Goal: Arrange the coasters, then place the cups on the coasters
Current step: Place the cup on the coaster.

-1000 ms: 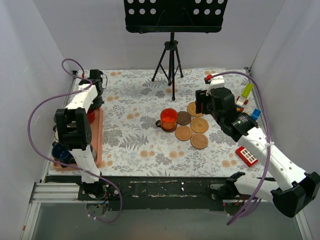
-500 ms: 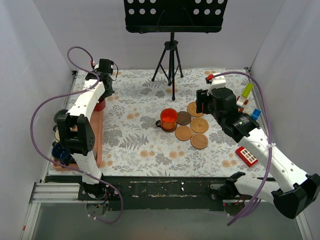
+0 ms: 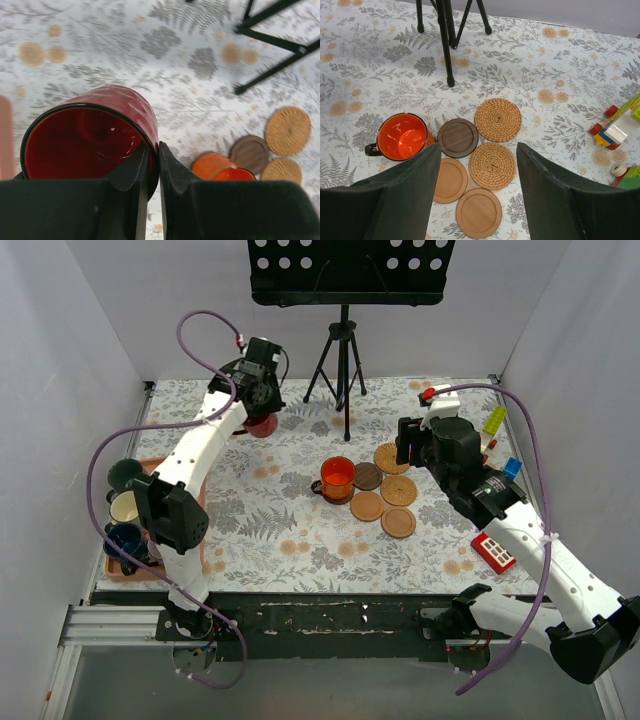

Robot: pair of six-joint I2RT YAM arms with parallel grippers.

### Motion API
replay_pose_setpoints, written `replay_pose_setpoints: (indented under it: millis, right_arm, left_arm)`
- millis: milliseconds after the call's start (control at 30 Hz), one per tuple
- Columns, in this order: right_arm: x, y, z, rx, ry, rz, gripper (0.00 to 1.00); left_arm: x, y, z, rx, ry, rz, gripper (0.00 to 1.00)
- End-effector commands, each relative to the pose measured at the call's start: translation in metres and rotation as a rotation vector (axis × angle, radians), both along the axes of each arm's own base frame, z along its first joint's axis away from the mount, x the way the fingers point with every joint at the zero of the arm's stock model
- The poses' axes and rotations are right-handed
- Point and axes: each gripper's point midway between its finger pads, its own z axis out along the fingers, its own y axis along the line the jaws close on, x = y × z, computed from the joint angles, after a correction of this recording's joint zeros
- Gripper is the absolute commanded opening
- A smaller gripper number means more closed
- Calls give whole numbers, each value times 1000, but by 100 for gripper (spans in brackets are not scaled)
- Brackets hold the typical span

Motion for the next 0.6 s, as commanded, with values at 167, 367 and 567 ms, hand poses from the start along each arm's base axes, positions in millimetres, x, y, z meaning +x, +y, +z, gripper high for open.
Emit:
replay_pose_setpoints:
  millis: [167, 367, 567]
  right_arm:
    - [-5, -2, 22, 73, -52, -7, 69]
    - [-8, -4, 24, 81, -55, -11, 68]
    - [-7, -9, 21, 67, -54, -32, 68]
  left_arm:
    - [4, -107, 15, -84, -84, -214, 0]
    - [12, -142, 12, -83, -114, -300, 0]
    - [15, -172, 9, -100, -147, -378, 0]
